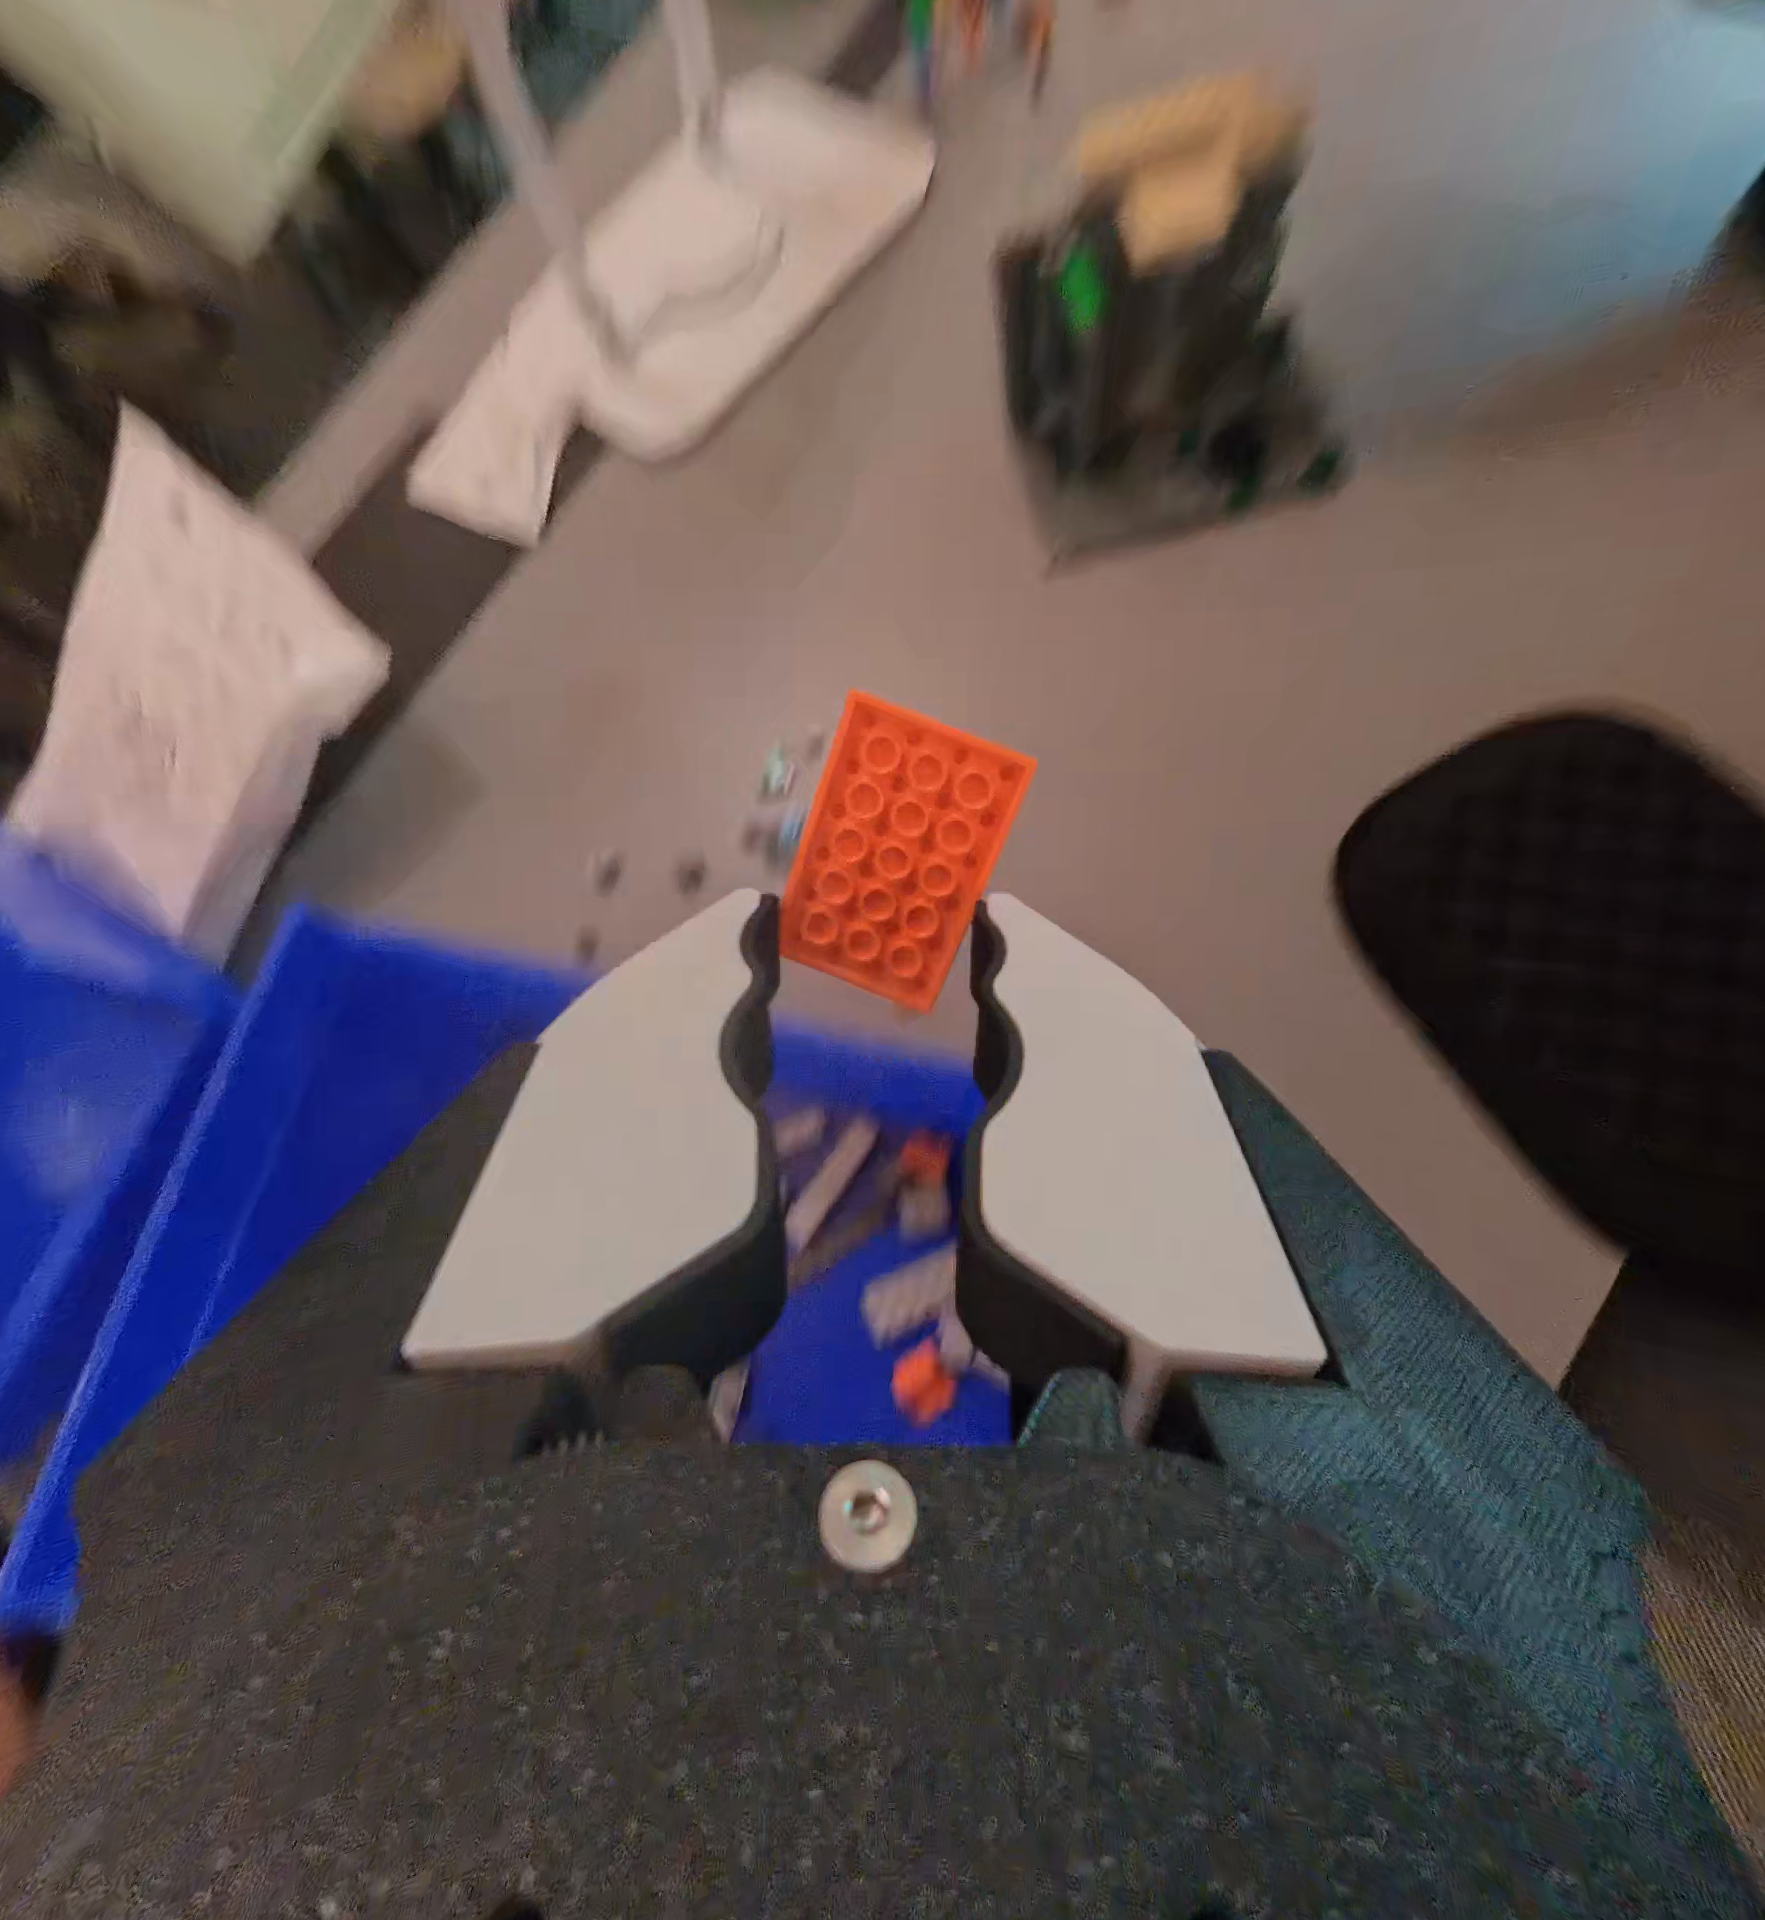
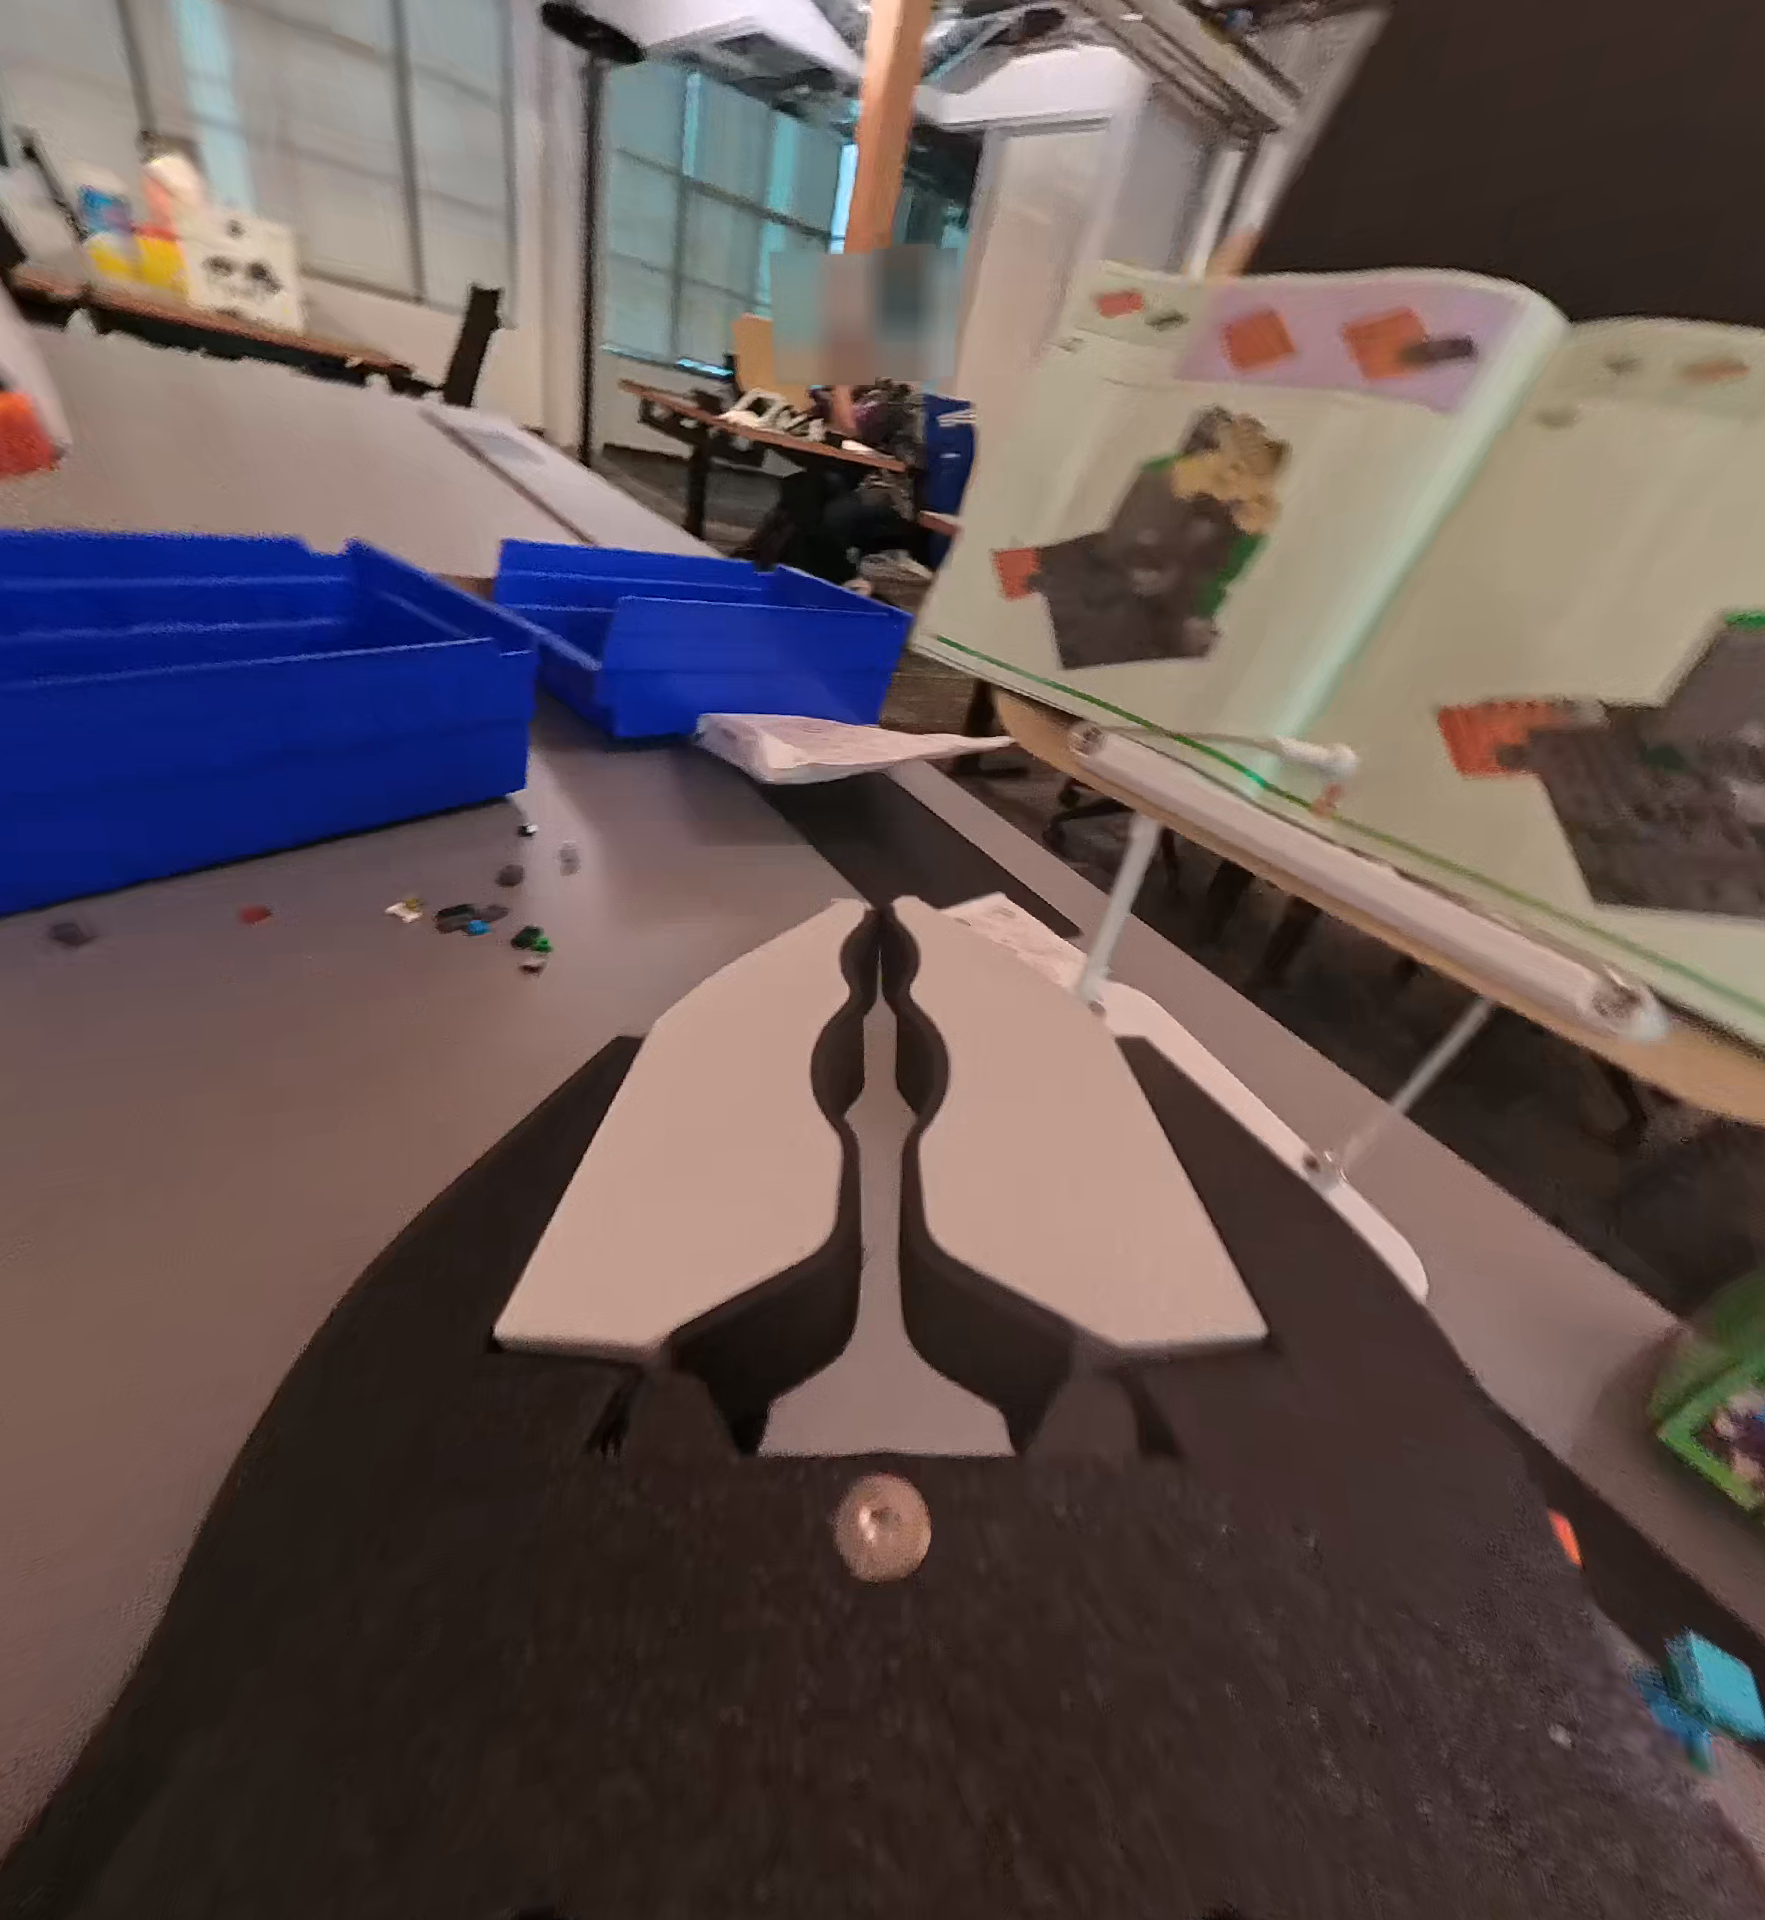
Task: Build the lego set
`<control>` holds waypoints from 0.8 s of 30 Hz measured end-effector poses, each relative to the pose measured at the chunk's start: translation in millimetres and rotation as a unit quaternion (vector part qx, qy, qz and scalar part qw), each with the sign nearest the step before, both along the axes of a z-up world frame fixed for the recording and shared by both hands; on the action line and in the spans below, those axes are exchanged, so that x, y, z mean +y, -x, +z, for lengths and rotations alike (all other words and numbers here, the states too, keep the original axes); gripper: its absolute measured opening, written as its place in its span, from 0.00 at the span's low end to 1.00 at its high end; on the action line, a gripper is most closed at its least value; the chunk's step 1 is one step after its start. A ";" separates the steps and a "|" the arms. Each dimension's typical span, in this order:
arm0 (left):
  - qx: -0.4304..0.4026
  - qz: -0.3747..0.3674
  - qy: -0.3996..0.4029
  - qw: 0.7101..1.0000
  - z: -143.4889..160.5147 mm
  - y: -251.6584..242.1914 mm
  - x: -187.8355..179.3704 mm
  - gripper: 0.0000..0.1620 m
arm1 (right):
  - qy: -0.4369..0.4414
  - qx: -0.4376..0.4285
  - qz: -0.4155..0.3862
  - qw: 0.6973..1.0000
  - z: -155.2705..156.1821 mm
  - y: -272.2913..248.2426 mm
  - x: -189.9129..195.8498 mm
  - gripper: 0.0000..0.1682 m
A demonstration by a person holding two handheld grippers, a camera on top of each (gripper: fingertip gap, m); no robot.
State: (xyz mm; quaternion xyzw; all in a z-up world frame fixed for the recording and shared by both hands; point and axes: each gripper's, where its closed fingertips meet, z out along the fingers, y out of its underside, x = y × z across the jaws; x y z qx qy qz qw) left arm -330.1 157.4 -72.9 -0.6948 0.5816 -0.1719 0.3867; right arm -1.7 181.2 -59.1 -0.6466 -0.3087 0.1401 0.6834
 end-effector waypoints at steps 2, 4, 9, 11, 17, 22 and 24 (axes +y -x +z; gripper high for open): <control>-0.069 -0.040 -0.010 0.997 18.2 -43.3 -16.5 0.22 | 0.002 -0.022 0.052 0.998 4.0 26.1 -15.8 0.04; -0.140 -0.084 -0.003 0.987 30.7 -85.8 -36.1 0.22 | 0.009 -0.037 0.103 0.994 7.2 51.4 -33.0 0.10; -0.318 -0.171 0.059 0.930 46.7 -168.9 -74.0 0.22 | 0.001 -0.055 0.197 0.979 17.0 98.4 -74.7 0.23; -0.367 -0.197 0.091 0.905 45.5 -191.4 -81.3 0.22 | 0.007 -0.045 0.226 0.973 21.6 109.5 -88.2 0.27; -0.414 -0.227 0.126 0.873 26.1 -235.4 -88.3 0.22 | 0.032 0.008 0.252 0.967 33.7 112.4 -107.4 0.32; -0.428 -0.229 0.145 0.862 17.4 -250.1 -90.3 0.21 | 0.035 0.014 0.230 0.972 21.3 100.0 -109.1 0.20; -0.426 -0.225 0.149 0.863 12.2 -253.3 -90.2 0.22 | 0.038 0.001 0.219 0.975 15.2 95.5 -109.5 0.20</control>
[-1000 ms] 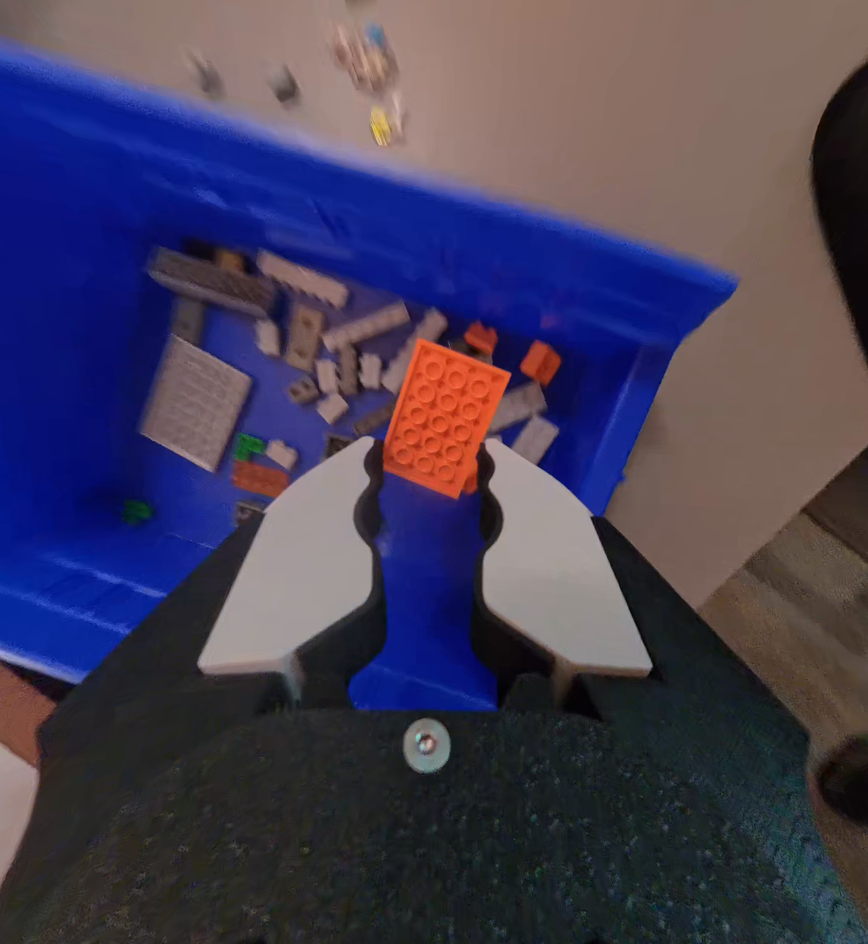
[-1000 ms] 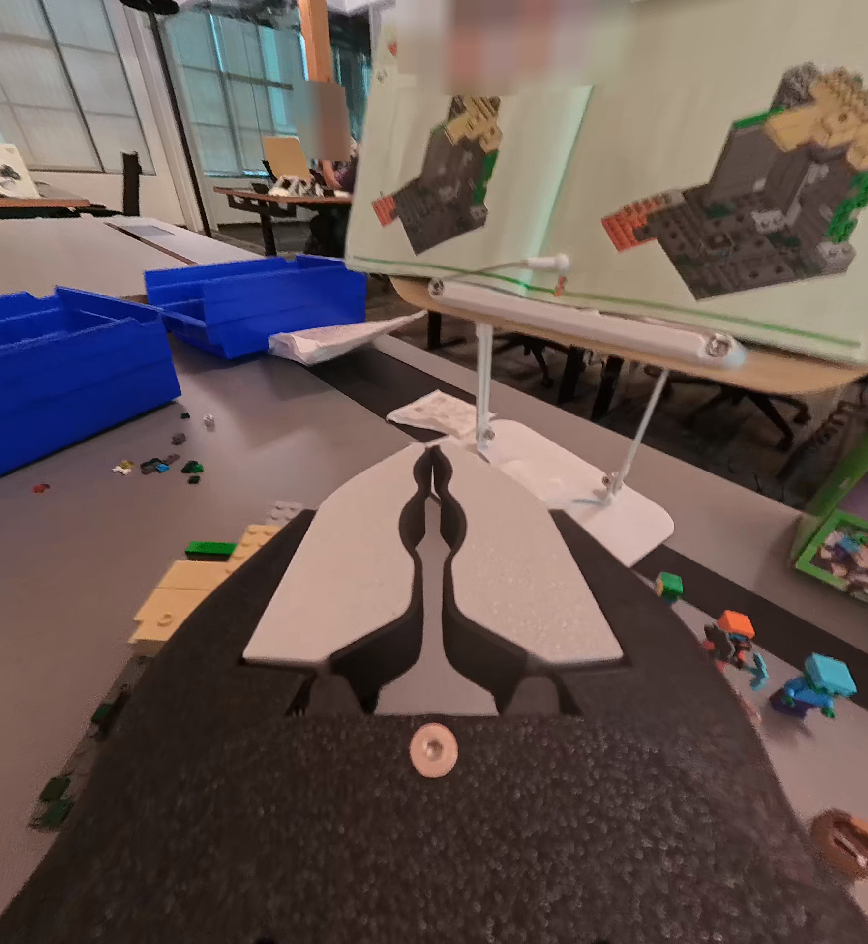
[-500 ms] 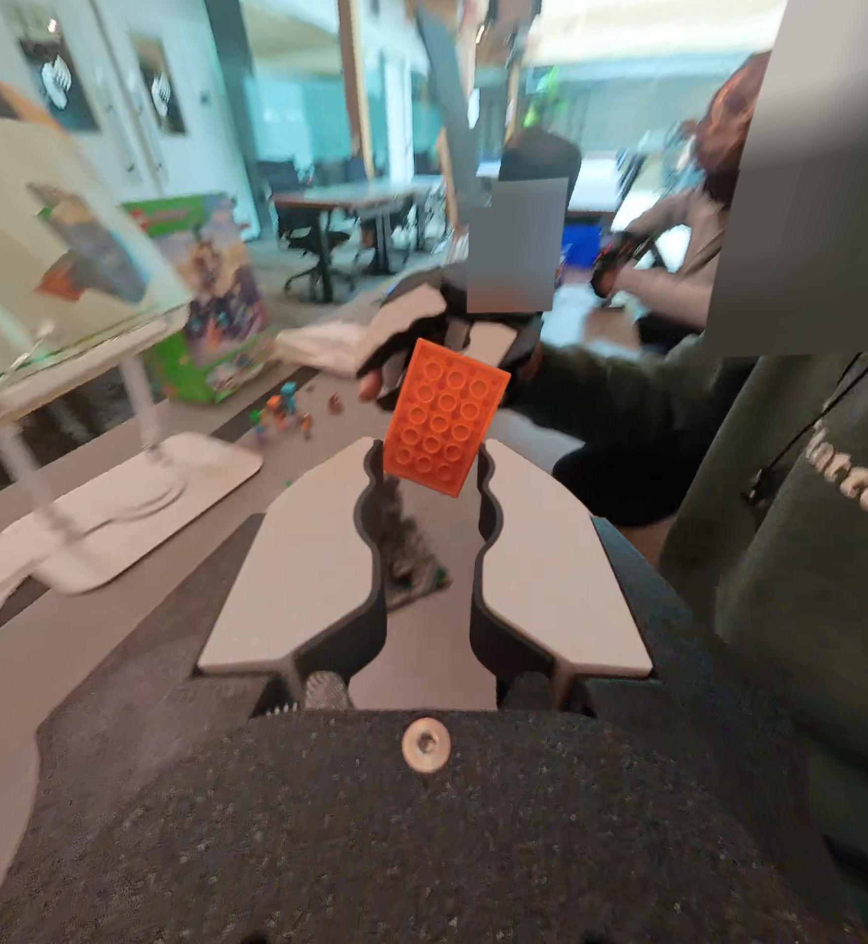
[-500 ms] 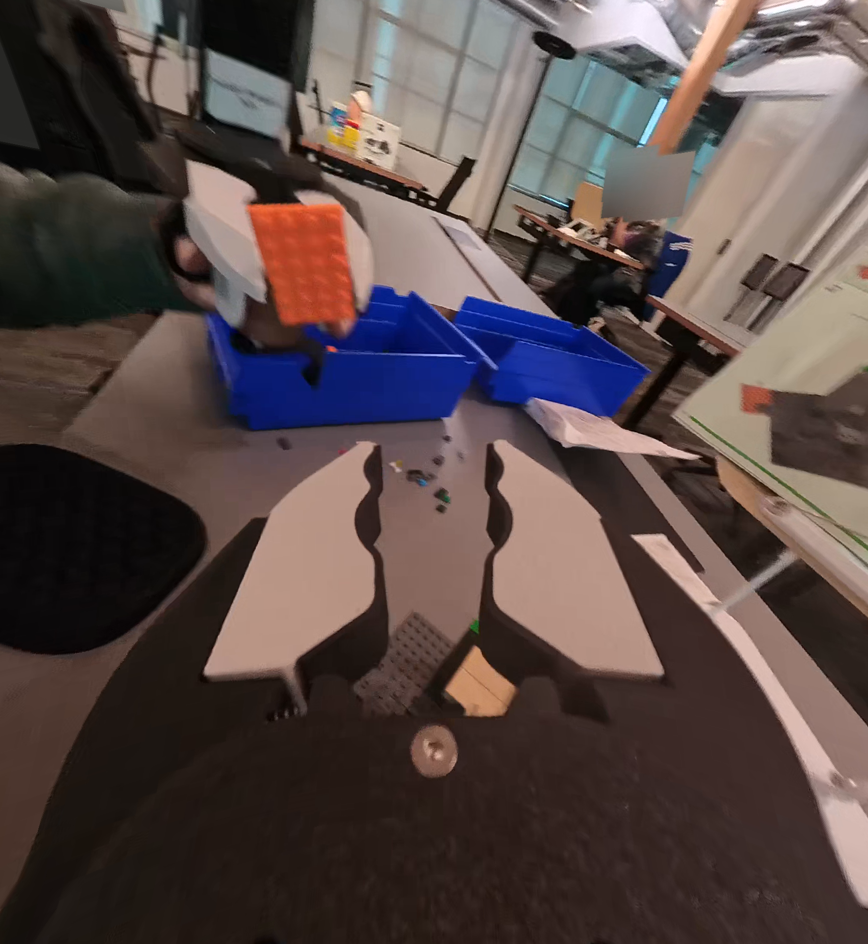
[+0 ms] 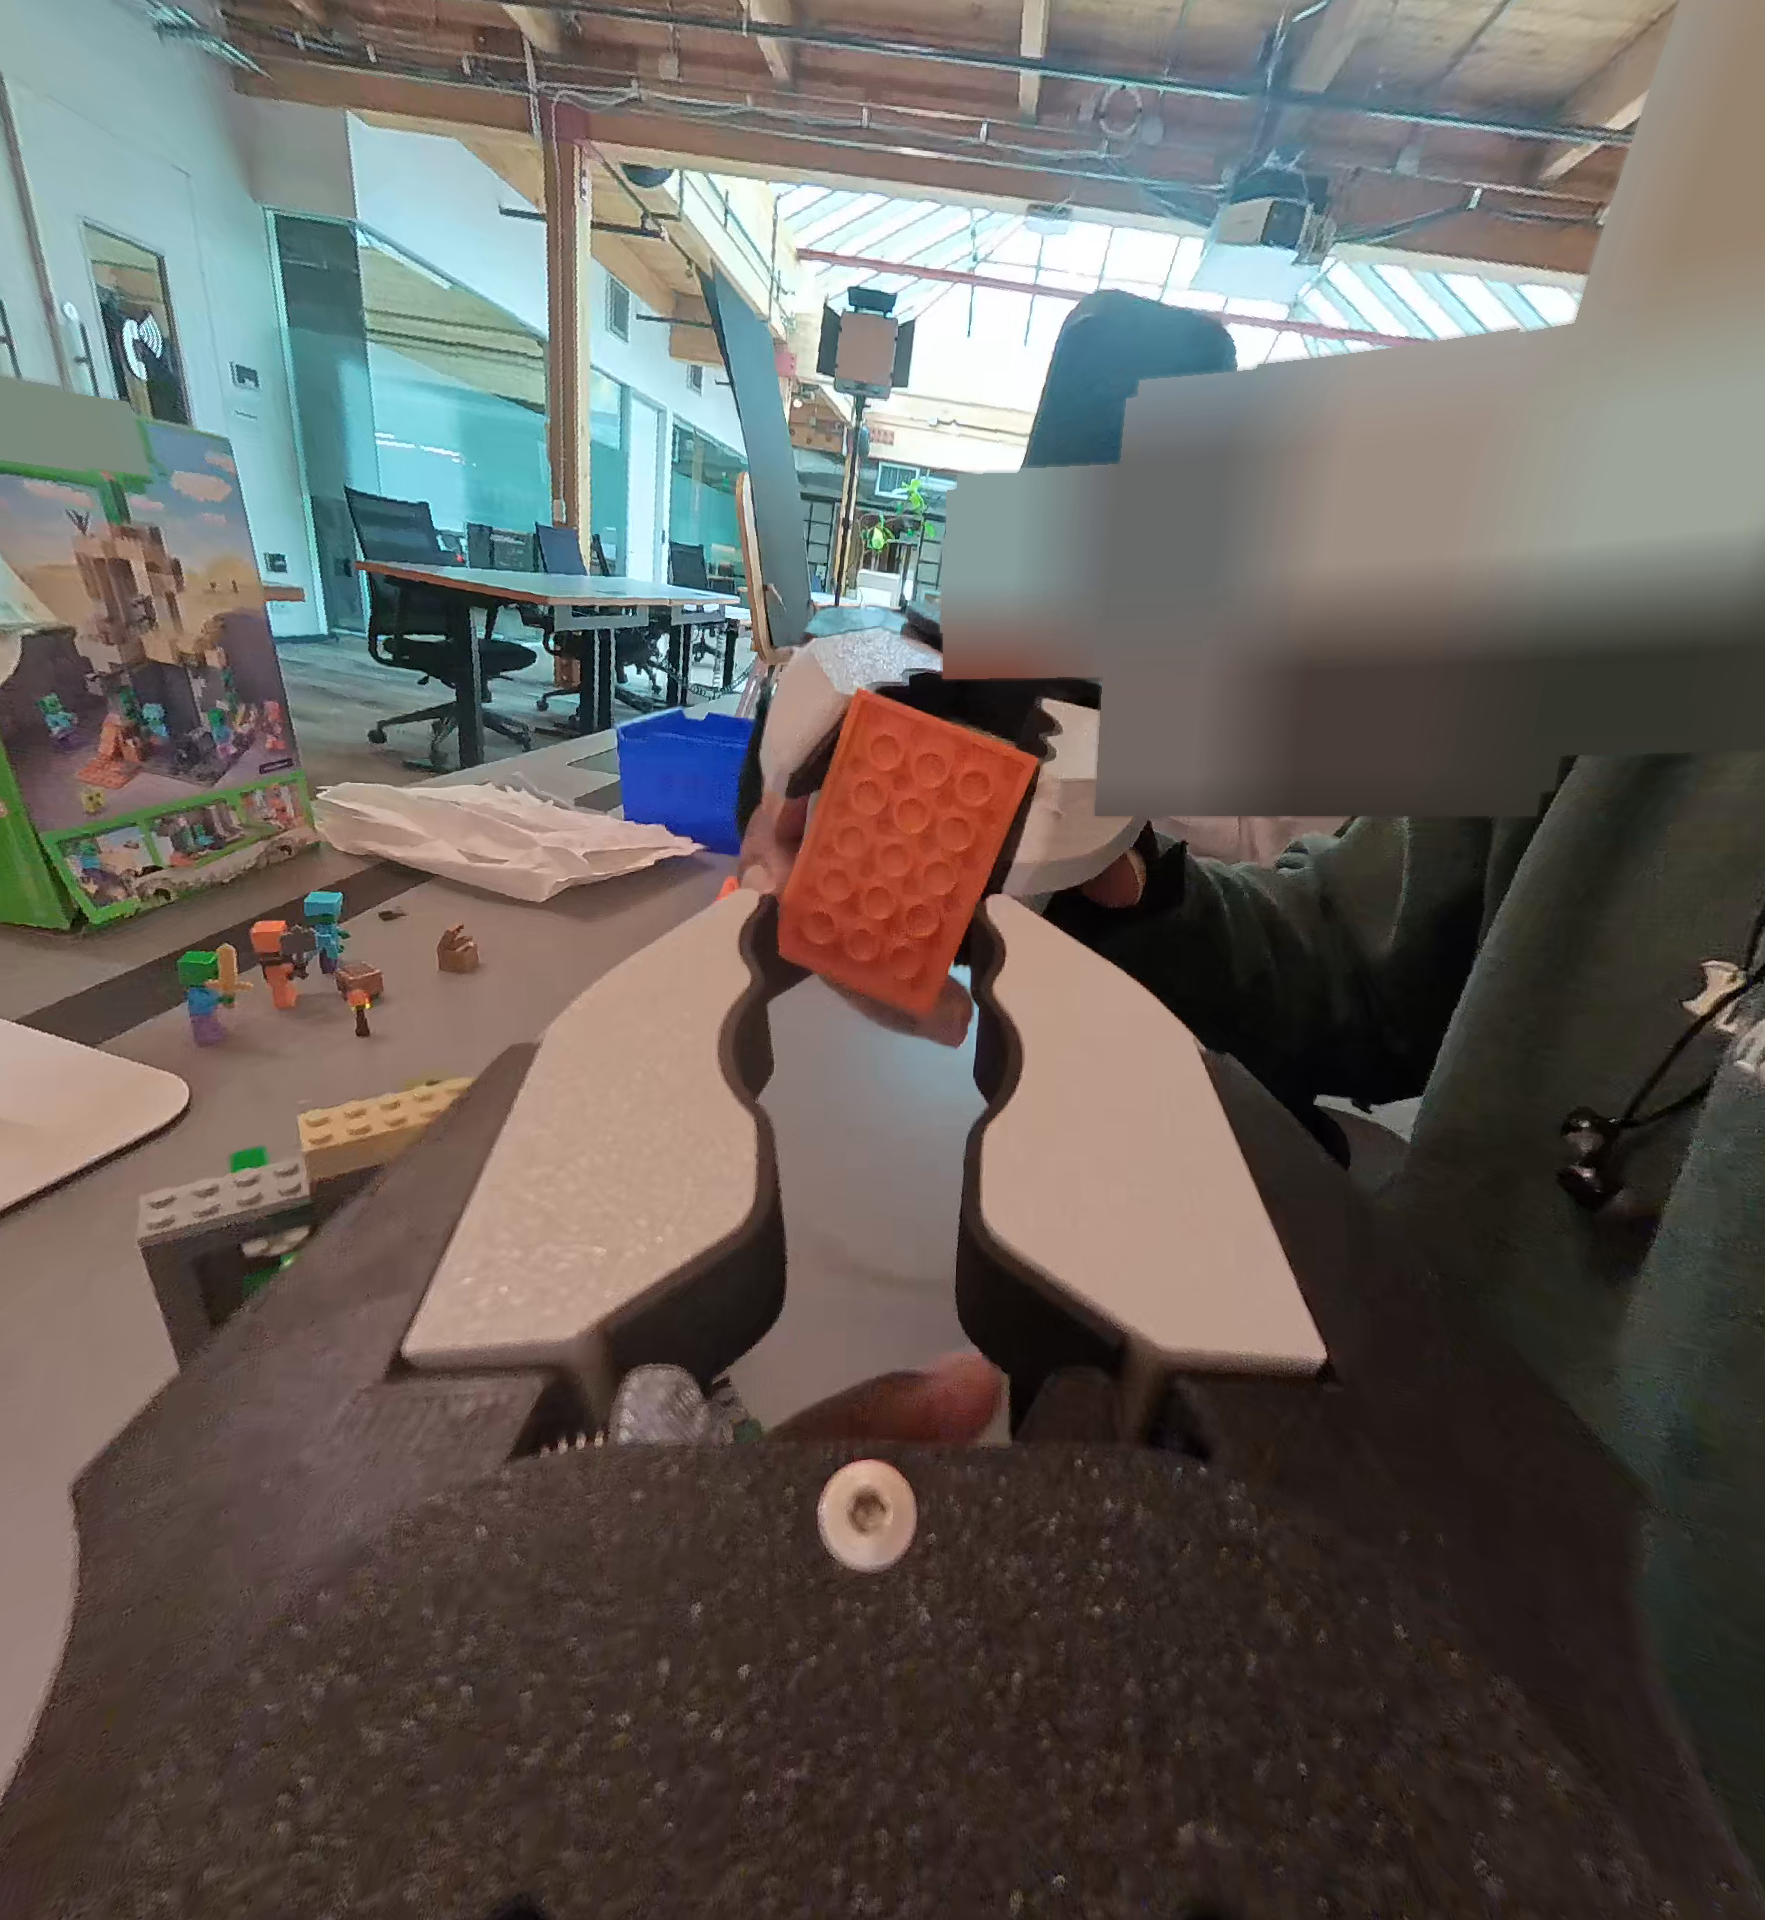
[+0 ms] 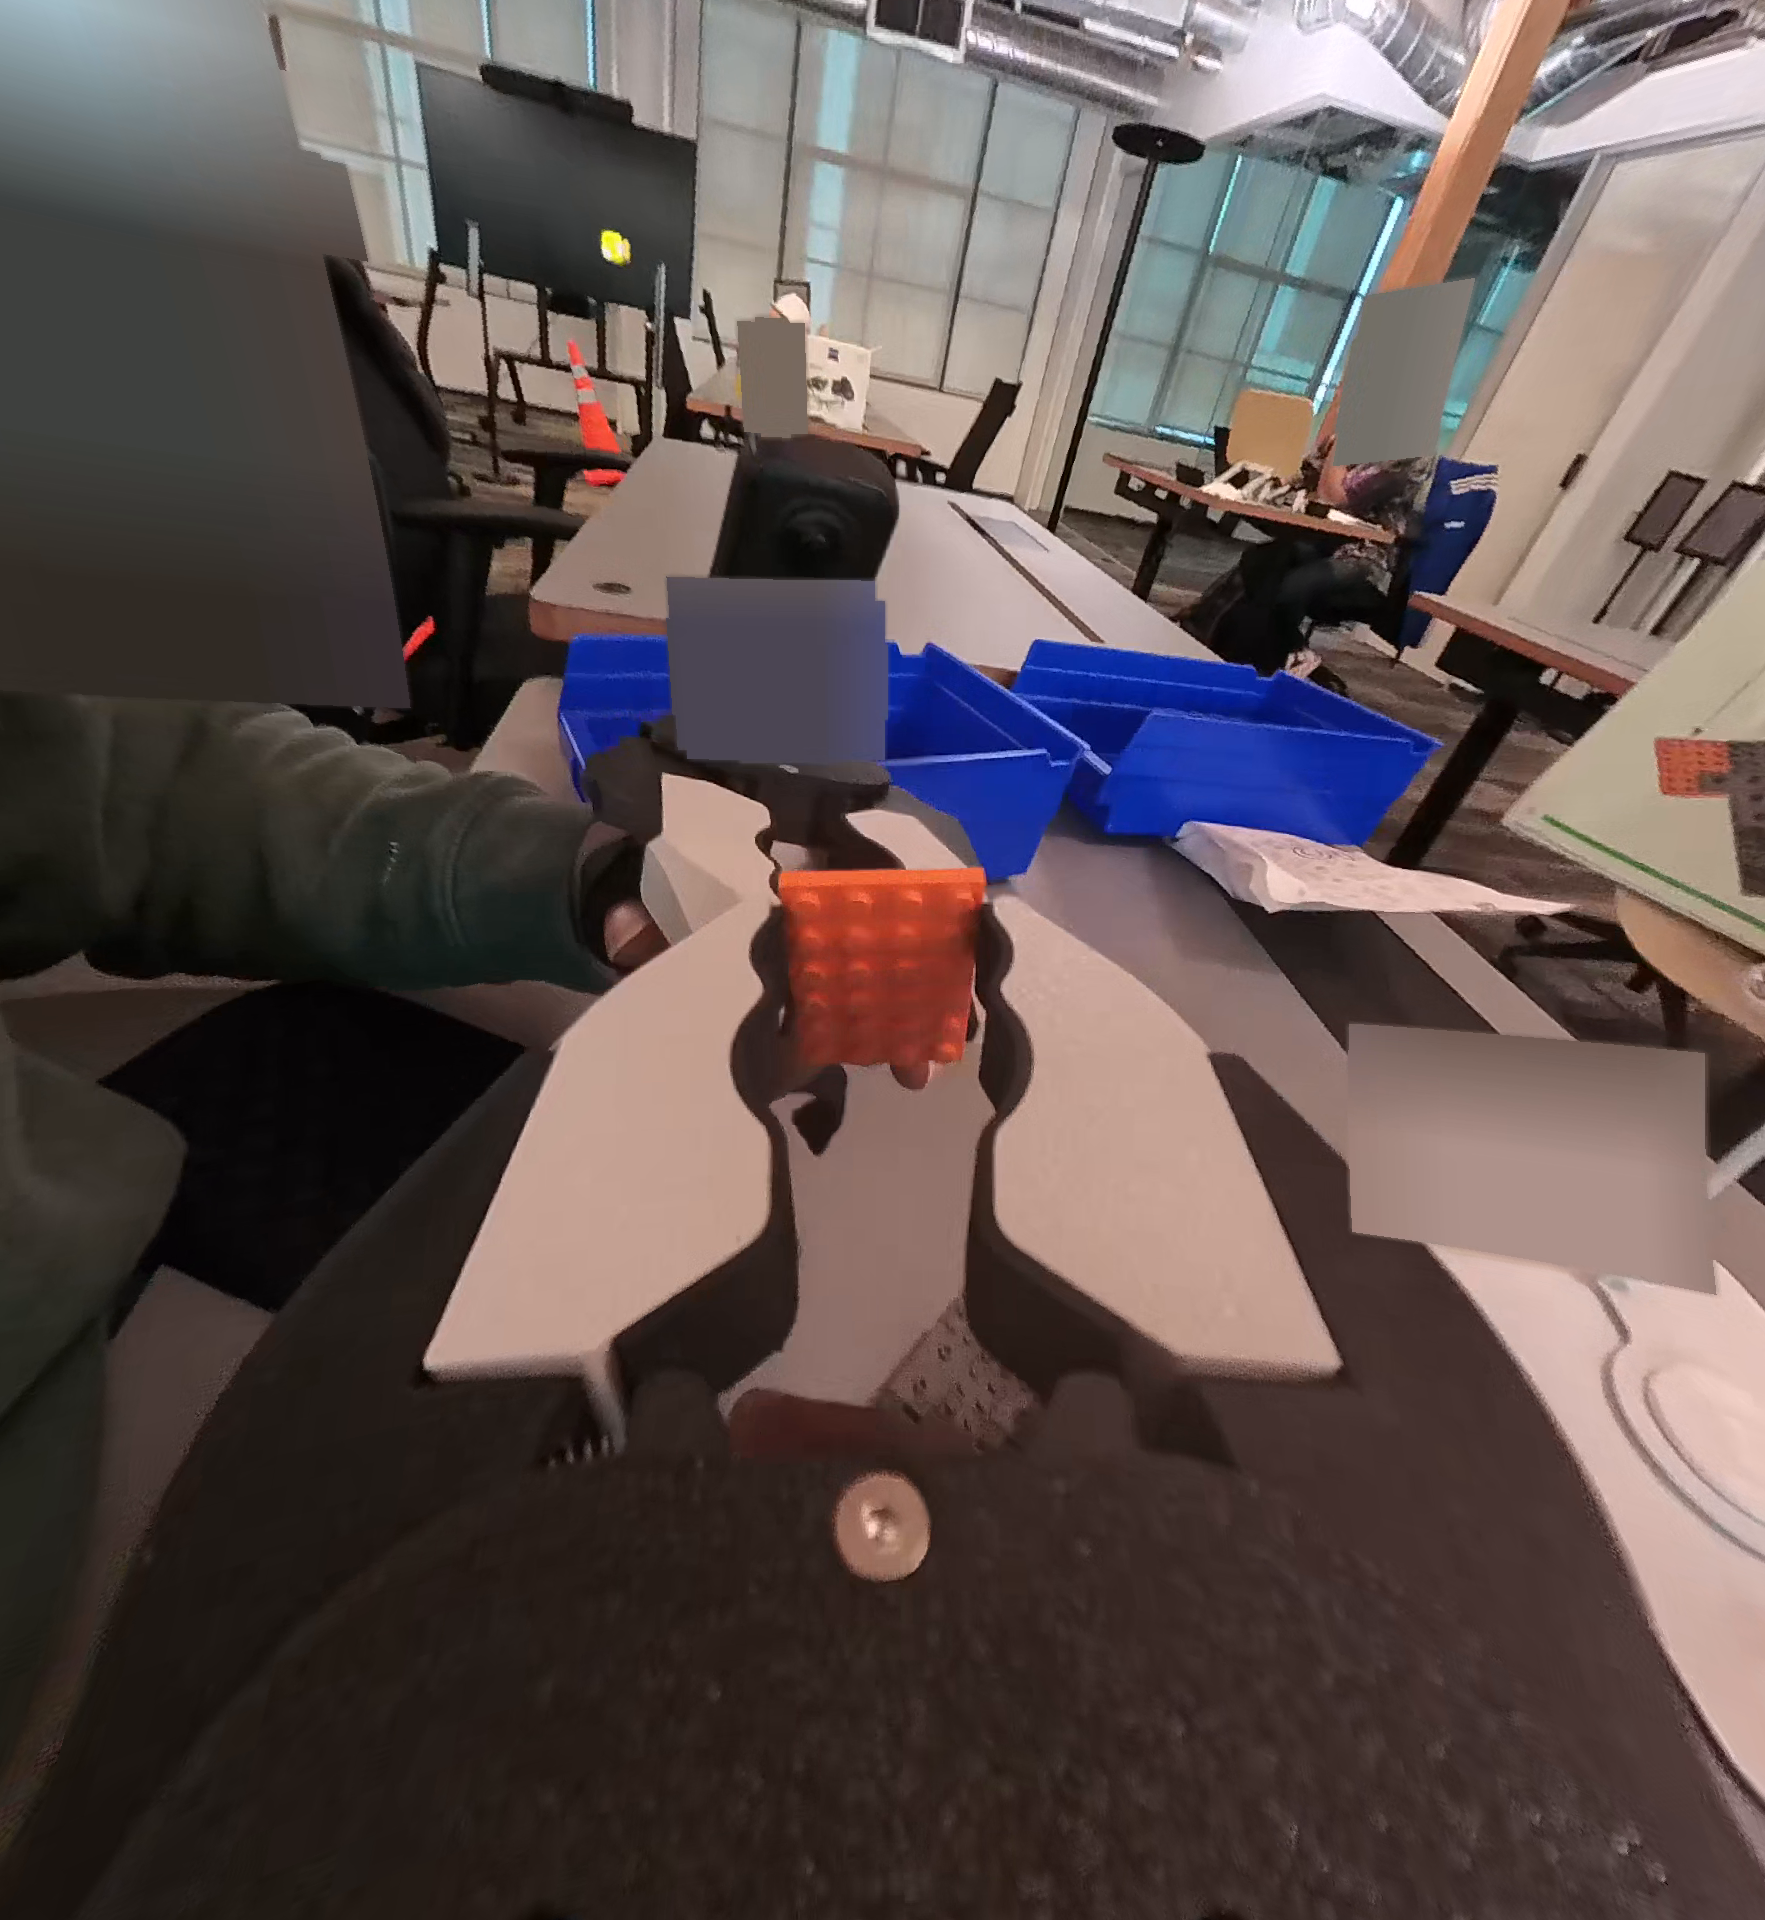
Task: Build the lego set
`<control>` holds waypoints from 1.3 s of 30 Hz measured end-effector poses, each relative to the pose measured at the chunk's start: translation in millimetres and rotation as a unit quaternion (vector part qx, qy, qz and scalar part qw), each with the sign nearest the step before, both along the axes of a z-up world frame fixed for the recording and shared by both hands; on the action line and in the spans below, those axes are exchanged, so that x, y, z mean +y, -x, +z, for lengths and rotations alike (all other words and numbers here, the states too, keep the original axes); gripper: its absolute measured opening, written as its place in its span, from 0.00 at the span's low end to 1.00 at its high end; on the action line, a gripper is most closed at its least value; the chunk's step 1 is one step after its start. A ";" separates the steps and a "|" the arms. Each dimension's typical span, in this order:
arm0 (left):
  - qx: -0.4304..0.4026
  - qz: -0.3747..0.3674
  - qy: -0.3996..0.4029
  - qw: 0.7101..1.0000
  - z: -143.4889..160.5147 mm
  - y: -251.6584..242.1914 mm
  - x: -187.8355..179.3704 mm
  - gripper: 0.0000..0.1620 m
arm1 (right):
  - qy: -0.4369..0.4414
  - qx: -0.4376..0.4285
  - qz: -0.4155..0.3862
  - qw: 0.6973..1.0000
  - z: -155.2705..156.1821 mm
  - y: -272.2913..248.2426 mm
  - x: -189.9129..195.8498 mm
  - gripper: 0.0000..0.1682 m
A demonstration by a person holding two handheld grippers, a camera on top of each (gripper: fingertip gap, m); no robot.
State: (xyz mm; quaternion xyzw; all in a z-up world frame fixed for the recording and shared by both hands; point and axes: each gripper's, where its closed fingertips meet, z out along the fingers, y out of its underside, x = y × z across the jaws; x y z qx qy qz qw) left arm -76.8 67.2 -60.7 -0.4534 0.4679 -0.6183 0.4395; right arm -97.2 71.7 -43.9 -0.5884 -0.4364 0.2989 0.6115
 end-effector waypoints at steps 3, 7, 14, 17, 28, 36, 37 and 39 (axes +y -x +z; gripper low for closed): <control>0.023 0.018 -0.023 0.999 -10.5 -3.8 -0.1 0.21 | 0.004 -0.044 -0.008 0.999 -11.0 -8.9 -1.3 0.20; 0.089 0.078 -0.078 0.990 -32.5 -0.2 11.9 0.21 | 0.042 -0.184 -0.013 0.982 -39.7 -39.8 -2.0 0.20; 0.192 0.102 -0.112 0.970 -82.4 2.0 12.7 0.22 | 0.128 -0.516 0.079 0.843 -149.0 -85.1 -34.2 0.20; 0.237 0.087 -0.137 0.958 -100.9 1.0 4.5 0.22 | 0.133 -0.552 0.118 0.814 -175.8 -73.8 -43.4 0.21; 0.326 0.066 -0.147 0.932 -143.2 22.9 -12.0 0.21 | 0.108 -0.568 0.162 0.799 -197.4 -31.5 -43.3 0.26; 0.379 0.064 -0.129 0.914 -161.1 16.9 -21.7 0.30 | 0.190 -0.416 0.073 0.886 -172.5 -51.8 -34.7 0.52; 0.389 0.068 -0.132 0.909 -163.4 14.2 -21.3 0.33 | 0.192 -0.393 0.053 0.898 -171.4 -56.2 -32.3 0.53; 0.402 0.059 -0.124 0.905 -165.0 7.0 -25.4 0.34 | 0.192 -0.347 0.014 0.918 -169.2 -64.5 -28.2 0.53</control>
